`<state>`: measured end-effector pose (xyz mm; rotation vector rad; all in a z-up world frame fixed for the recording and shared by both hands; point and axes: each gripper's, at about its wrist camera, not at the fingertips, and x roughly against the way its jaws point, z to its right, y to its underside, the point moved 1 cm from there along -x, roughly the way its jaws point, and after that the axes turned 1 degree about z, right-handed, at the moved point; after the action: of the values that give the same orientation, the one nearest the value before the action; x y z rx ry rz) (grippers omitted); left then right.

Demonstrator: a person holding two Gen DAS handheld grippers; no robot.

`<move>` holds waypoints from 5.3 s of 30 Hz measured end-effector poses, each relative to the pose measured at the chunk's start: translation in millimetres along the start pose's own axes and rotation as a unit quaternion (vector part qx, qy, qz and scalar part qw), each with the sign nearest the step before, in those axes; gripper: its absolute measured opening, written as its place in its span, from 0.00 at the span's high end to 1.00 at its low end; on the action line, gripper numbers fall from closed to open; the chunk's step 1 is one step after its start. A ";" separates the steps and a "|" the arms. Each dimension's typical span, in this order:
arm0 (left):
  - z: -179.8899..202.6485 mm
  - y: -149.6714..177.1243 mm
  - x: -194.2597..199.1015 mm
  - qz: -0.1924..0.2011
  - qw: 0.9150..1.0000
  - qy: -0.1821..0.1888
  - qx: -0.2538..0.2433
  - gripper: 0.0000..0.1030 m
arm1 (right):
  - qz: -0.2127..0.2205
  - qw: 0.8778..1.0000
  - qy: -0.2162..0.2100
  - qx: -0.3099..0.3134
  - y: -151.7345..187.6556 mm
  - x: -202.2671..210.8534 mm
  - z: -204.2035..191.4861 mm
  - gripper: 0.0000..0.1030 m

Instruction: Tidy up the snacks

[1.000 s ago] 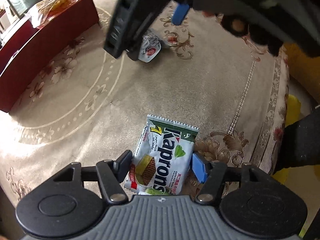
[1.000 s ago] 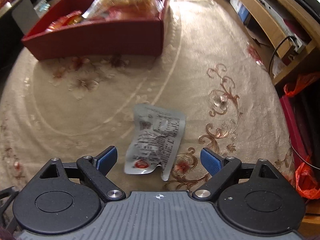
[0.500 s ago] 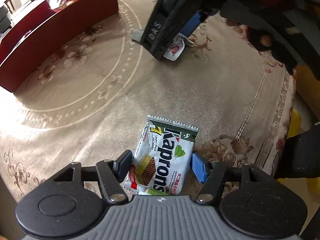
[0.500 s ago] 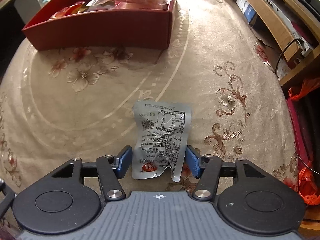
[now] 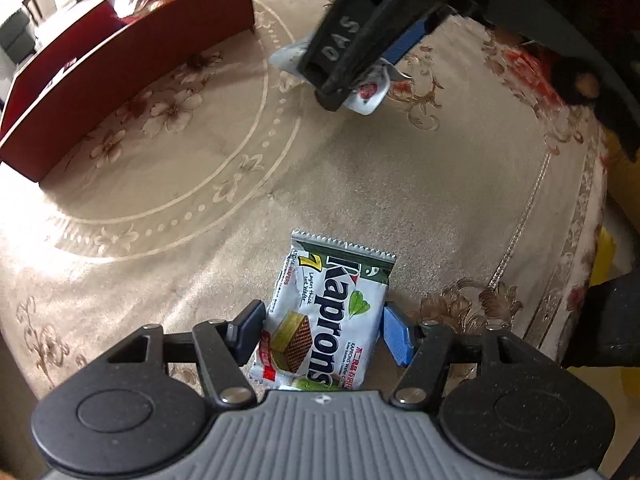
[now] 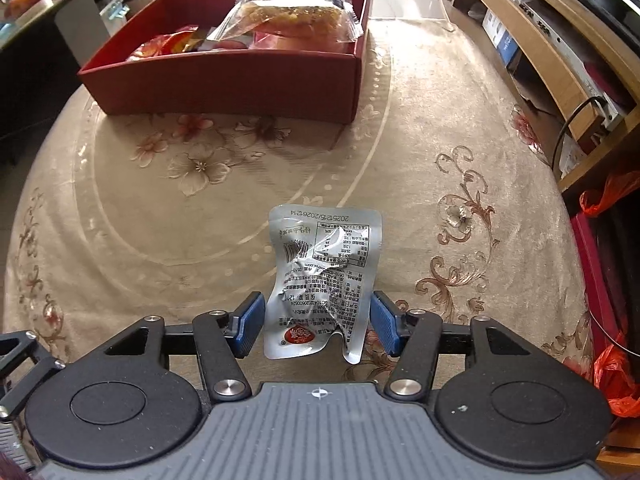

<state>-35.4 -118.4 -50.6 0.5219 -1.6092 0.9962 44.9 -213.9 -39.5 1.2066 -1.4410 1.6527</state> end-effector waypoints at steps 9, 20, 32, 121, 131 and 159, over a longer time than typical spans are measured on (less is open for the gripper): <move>-2.0 -3.6 8.4 0.019 1.000 0.000 0.007 0.44 | 0.022 1.000 -0.010 0.004 -5.6 13.5 -4.8 0.37; -26.2 -8.0 16.8 0.040 0.998 -0.030 0.049 0.44 | 0.043 0.999 -0.002 0.010 -12.3 23.9 -10.3 0.37; -49.0 -11.2 23.6 0.055 0.993 -0.050 0.088 0.44 | 0.051 0.999 0.004 0.018 -15.3 26.3 -15.6 0.37; -218.1 -129.2 29.0 0.142 0.927 -0.126 0.323 0.32 | 0.160 0.987 0.011 -0.026 -158.6 18.5 -28.1 0.27; -197.3 -120.3 44.8 0.158 0.926 -0.129 0.318 0.31 | 0.153 0.987 0.043 -0.019 -134.3 30.5 -26.6 0.26; -136.2 -42.3 83.0 0.189 0.922 -0.135 0.310 0.21 | 0.159 0.986 0.023 -0.041 -49.2 69.2 -45.0 0.24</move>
<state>51.3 -15.9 45.2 0.8180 -1.6534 1.8179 52.0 -167.4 44.3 0.9222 -1.7242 1.7947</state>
